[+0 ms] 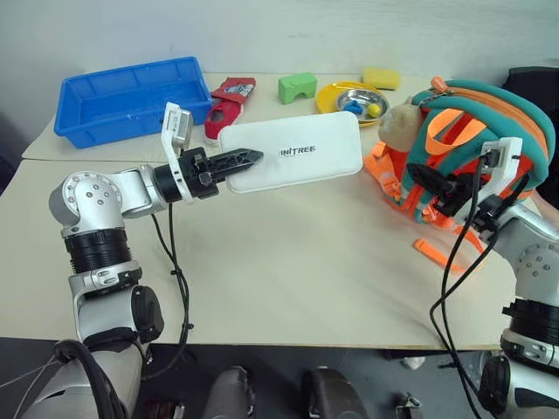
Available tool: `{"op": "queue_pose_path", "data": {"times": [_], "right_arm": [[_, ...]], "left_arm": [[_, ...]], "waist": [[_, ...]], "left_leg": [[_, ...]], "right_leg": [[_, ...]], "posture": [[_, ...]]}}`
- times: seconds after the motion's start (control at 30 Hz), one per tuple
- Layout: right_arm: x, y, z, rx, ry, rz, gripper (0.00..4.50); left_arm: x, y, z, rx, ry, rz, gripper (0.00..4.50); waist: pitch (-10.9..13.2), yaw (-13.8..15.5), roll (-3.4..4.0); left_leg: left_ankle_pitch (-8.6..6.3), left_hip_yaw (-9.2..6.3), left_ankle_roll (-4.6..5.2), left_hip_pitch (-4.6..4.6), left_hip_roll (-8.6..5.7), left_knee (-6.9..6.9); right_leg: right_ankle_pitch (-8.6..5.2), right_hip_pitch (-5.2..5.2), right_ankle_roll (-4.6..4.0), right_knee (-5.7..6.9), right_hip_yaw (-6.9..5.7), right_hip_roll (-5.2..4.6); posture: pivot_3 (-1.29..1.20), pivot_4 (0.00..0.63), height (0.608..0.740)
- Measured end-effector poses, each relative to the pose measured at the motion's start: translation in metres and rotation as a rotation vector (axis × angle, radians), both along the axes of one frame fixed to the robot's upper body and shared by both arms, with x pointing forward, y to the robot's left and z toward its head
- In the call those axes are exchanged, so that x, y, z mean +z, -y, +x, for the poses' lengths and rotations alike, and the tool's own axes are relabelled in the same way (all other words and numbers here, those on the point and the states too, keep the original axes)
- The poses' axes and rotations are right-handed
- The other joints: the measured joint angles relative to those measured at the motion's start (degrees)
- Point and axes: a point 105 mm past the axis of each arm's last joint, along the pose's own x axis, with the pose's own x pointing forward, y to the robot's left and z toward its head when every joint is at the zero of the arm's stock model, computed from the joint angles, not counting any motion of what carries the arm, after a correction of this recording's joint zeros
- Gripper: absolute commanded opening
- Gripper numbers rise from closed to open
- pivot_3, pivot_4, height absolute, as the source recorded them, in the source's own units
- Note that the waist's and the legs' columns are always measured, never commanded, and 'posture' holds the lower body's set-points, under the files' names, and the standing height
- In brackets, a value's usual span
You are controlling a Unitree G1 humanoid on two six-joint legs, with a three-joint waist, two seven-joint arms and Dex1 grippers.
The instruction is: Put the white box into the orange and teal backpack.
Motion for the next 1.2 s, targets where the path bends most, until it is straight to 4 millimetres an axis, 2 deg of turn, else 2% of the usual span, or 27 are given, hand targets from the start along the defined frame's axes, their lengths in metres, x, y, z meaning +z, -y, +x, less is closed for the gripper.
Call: {"op": "queue_pose_path", "data": {"times": [0.07, 0.13, 0.2, 0.27, 0.33, 0.43, 0.57, 0.7, 0.83, 1.0, 1.2], "right_arm": [[0.002, -0.008, -0.010, 0.045, 0.020, -0.002, 0.05], [0.004, -0.020, -0.025, 0.114, 0.040, 0.007, 0.05], [0.012, -0.039, -0.049, 0.248, 0.071, 0.038, 0.05], [0.024, -0.054, -0.073, 0.371, 0.105, 0.023, 0.05], [0.035, -0.060, -0.089, 0.445, 0.127, 0.007, 0.05], [0.045, -0.062, -0.124, 0.597, 0.089, -0.014, 0.05], [0.047, -0.066, -0.155, 0.711, 0.016, -0.043, 0.05], [0.041, -0.062, -0.167, 0.718, -0.046, -0.037, 0.05], [0.037, -0.055, -0.168, 0.681, -0.085, -0.037, 0.05], [0.031, -0.047, -0.168, 0.658, -0.116, -0.030, 0.05], [0.031, -0.043, -0.171, 0.654, -0.122, -0.042, 0.05]], "left_arm": [[0.001, -0.005, 0.005, 0.035, 0.019, -0.003, 1.30], [0.001, -0.010, 0.018, 0.103, 0.049, 0.019, 1.30], [0.003, -0.018, 0.032, 0.188, 0.104, 0.087, 1.30], [0.010, -0.025, 0.037, 0.226, 0.164, 0.117, 1.30], [0.018, -0.020, 0.037, 0.199, 0.209, 0.106, 1.30], [0.033, -0.013, 0.033, 0.132, 0.255, 0.046, 1.30], [0.047, -0.004, 0.015, -0.009, 0.319, -0.028, 1.30], [0.059, 0.007, -0.009, -0.162, 0.408, -0.067, 1.30], [0.054, 0.008, -0.024, -0.270, 0.457, -0.053, 1.30], [0.050, 0.003, -0.027, -0.304, 0.545, 0.029, 1.30], [0.028, 0.006, -0.012, -0.301, 0.666, 0.211, 1.30]], "waist": [[0.0, -0.1, 0.00], [0.0, 0.1, 0.00], [0.0, 0.1, 0.00], [0.0, 0.1, 0.00], [0.0, 0.1, -0.01], [0.1, 0.3, -0.08], [0.1, 0.3, -0.22], [0.2, 0.1, -0.28], [0.2, 0.1, -0.28], [0.2, 0.2, -0.29], [0.2, 1.5, -0.29]], "left_leg": [[0.03, 0.00, -0.05, 0.01, 0.02, -0.07], [0.06, -0.01, -0.10, 0.00, 0.02, -0.10], [0.10, 0.00, -0.14, -0.08, 0.01, -0.16], [0.11, 0.04, -0.13, -0.16, 0.01, -0.18], [0.09, 0.06, -0.09, -0.16, 0.00, -0.17], [0.08, 0.04, -0.03, -0.20, 0.01, -0.19], [0.07, 0.01, -0.01, -0.21, 0.01, -0.18], [0.07, 0.01, 0.02, -0.03, 0.01, -0.12], [0.11, -0.01, 0.01, 0.07, 0.02, -0.13], [0.10, -0.03, 0.03, 0.05, -0.01, -0.13], [0.04, -0.05, 0.16, 0.05, -0.01, -0.02]], "right_leg": [[0.00, -0.02, 0.00, -0.02, 0.00, 0.02], [0.00, -0.06, 0.00, -0.08, -0.02, 0.03], [0.00, -0.20, 0.00, -0.10, -0.01, 0.04], [0.00, -0.28, 0.00, -0.02, 0.02, 0.03], [0.00, -0.24, 0.00, -0.04, 0.01, 0.00], [0.00, -0.22, 0.00, -0.14, -0.01, -0.01], [0.00, -0.17, 0.00, -0.19, -0.02, -0.01], [0.00, 0.07, 0.00, -0.31, 0.00, -0.01], [0.00, 0.09, 0.00, -0.30, 0.00, 0.01], [0.00, 0.13, 0.00, -0.37, 0.00, 0.00], [0.00, 0.18, 0.00, -0.38, -0.01, 0.00]], "posture": [[0.00, 0.150, 0.740], [0.00, 0.150, 0.740], [0.00, 0.150, 0.740], [0.00, 0.150, 0.740], [0.00, 0.150, 0.740], [0.00, 0.150, 0.740], [0.00, 0.150, 0.740], [0.00, 0.150, 0.740], [0.00, 0.150, 0.740], [0.00, 0.150, 0.740], [0.00, 0.150, 0.740]]}}
